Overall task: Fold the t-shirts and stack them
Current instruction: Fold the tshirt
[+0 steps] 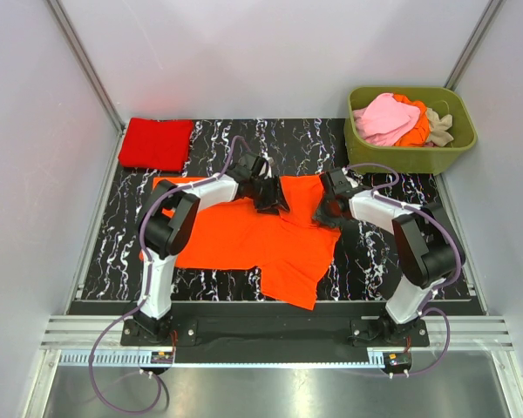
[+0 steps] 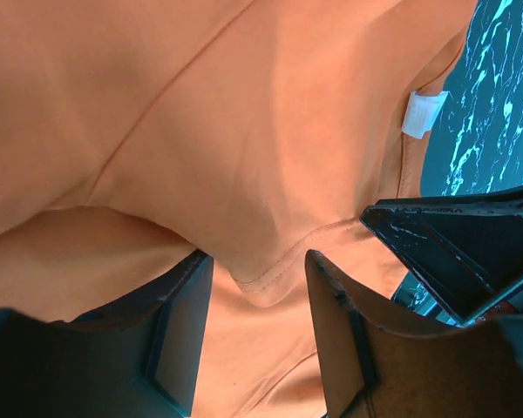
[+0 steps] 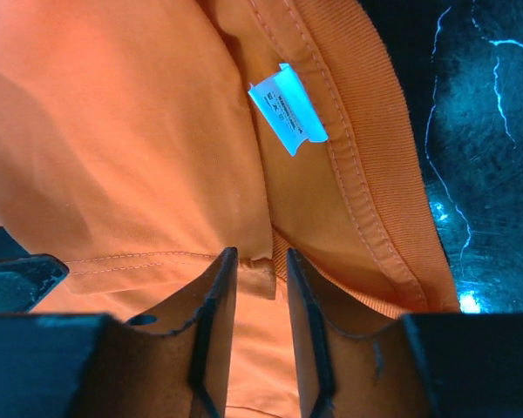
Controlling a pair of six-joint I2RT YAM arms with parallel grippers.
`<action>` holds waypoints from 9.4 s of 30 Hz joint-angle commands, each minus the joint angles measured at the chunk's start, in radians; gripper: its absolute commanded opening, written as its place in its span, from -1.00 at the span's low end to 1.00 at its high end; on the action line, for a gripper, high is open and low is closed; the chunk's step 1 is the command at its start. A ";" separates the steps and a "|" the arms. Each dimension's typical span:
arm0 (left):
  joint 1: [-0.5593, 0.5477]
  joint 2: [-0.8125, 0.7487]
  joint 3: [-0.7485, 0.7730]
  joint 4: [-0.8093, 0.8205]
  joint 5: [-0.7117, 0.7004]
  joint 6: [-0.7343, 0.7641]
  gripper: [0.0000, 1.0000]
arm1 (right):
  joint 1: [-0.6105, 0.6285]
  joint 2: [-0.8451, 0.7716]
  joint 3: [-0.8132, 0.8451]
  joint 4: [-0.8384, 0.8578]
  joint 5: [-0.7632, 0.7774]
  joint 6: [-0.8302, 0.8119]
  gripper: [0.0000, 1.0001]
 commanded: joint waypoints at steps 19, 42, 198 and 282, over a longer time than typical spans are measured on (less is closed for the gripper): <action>-0.010 -0.068 0.148 -0.222 -0.064 0.129 -0.91 | 0.014 -0.145 -0.018 0.022 0.030 -0.007 -1.00; -0.001 -0.129 0.175 -0.501 -0.239 0.318 0.09 | 0.025 -0.213 -0.122 0.053 -0.003 -0.036 -0.53; 0.621 0.098 0.189 -0.400 -0.259 0.295 0.11 | -0.123 0.410 0.576 0.053 0.200 -0.337 -0.56; 0.880 -0.177 -0.076 -0.219 -0.173 0.112 -0.23 | 0.098 0.028 0.057 0.039 0.071 0.418 -0.03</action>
